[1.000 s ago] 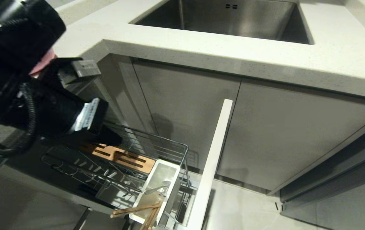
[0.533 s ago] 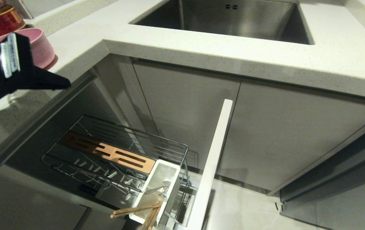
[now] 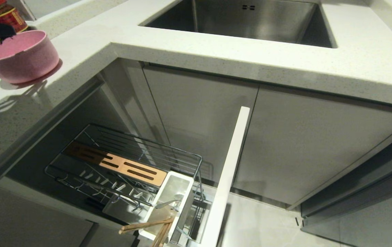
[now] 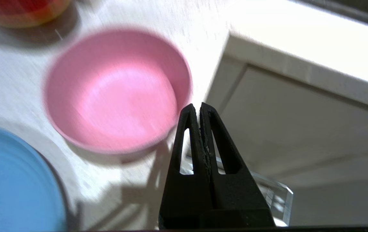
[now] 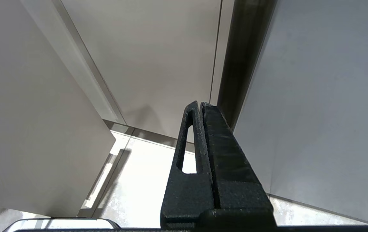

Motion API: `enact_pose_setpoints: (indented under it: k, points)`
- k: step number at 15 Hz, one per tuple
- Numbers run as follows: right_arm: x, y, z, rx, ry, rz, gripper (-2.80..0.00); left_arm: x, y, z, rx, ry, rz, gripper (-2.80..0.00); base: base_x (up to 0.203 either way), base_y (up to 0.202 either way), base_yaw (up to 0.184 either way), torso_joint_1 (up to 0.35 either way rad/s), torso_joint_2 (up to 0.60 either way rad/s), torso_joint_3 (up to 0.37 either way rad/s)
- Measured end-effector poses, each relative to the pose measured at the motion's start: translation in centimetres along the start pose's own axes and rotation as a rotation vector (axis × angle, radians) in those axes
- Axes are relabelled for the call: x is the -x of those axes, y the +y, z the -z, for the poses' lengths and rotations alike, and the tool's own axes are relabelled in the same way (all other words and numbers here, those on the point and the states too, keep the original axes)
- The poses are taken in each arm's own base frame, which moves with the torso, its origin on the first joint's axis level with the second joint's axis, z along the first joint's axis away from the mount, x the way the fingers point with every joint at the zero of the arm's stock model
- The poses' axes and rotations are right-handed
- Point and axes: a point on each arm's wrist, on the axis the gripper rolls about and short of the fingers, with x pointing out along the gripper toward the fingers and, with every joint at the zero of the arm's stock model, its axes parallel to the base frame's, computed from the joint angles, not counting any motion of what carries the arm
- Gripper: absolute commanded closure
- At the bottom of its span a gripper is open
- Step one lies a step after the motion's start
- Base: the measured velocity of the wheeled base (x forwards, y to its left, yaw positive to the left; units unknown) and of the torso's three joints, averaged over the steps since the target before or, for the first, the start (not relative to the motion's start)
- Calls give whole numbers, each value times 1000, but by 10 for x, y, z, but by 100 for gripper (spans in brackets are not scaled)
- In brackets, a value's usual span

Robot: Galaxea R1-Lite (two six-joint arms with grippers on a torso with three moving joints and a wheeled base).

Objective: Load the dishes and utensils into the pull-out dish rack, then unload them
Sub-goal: Pick up the bowl and place it in the cupboard

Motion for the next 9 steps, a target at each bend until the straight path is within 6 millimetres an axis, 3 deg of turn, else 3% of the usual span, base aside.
enact_pose_setpoints:
  k: [3,4,9]
  points:
    - [0,0,0,0,0,0,0,-5,1,0,0,-80,-20,0,0,0,0,0,0,0]
    - [0,0,0,0,0,0,0,-9,1,1,5,-109,-23,-280,0,0,0,0,0,0]
    - [0,0,0,0,0,0,0,-36,-2,5,-7,-175,-59,-280,0,0,0,0,0,0]
